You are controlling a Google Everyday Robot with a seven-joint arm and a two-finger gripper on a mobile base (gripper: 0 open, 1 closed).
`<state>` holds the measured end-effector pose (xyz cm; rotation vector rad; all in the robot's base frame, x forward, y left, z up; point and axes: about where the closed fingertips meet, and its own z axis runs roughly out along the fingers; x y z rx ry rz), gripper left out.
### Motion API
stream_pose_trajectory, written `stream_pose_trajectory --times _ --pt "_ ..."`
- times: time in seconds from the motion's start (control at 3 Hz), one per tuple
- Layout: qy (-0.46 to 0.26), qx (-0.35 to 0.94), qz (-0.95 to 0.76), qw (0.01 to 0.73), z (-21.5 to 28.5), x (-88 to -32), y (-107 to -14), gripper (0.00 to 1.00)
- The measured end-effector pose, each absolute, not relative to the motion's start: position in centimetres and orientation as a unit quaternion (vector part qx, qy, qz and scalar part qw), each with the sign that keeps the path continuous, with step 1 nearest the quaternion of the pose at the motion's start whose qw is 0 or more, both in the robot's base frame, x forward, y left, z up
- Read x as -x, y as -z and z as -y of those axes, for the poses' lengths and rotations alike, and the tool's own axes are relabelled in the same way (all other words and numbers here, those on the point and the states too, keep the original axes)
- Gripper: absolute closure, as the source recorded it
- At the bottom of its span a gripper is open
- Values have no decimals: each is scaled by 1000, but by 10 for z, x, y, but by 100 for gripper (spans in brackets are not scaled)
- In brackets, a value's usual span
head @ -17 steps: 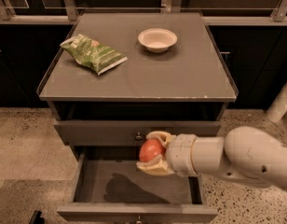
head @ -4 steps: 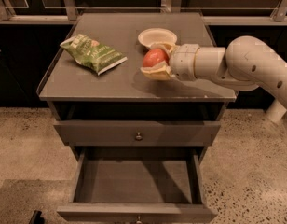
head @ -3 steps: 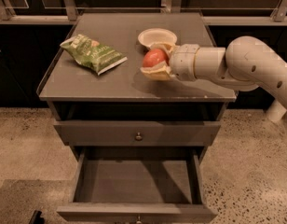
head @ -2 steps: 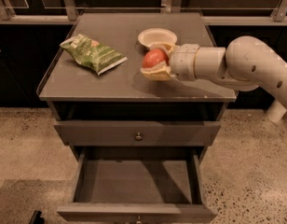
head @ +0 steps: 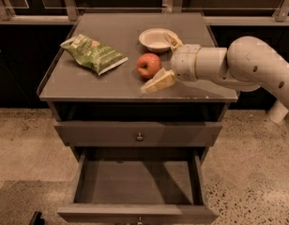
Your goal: Pick apple from middle drawer and place on counter
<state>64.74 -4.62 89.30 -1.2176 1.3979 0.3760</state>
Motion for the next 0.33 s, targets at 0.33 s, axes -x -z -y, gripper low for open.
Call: stream_pose_trajectory --times 0.33 --pt "-161 522 -599 585 46 -647 -893 0"
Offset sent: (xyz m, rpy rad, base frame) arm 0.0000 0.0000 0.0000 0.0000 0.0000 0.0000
